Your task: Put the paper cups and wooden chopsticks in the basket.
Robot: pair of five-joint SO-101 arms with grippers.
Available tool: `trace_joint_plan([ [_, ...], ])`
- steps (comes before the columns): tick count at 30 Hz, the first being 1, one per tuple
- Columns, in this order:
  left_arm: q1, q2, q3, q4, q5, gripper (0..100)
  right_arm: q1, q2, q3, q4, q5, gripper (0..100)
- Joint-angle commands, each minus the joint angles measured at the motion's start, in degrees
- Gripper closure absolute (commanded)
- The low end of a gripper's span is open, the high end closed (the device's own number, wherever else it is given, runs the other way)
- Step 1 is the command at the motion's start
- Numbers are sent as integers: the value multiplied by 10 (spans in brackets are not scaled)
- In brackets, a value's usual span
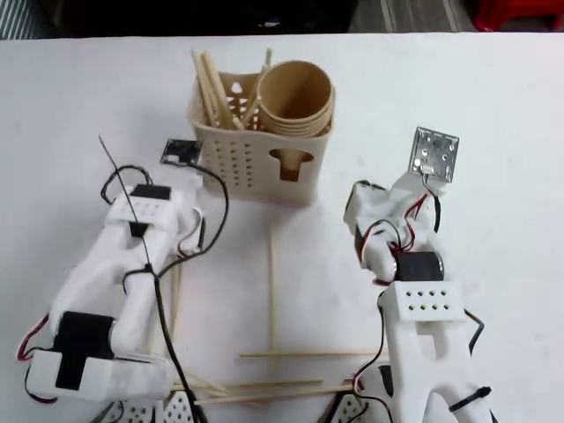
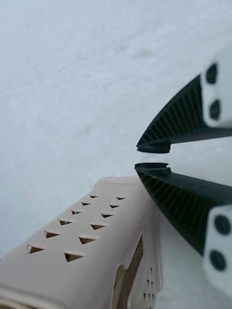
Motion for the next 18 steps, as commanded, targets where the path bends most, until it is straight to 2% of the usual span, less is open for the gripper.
trace_joint_plan([
  [1,0,-72,-1,28,0,977,6,-10,-4,-7,-2,947],
  [8,0,-233,38,39,0,978,6,-10,-4,-7,-2,947],
  [13,-23,-294,70,33,-3,959,6,-10,-4,-7,-2,947],
  [15,-48,-296,85,34,-23,880,6,-10,-4,-7,-2,947],
  [18,-89,-296,123,6,-28,707,6,-10,-4,-7,-2,947],
])
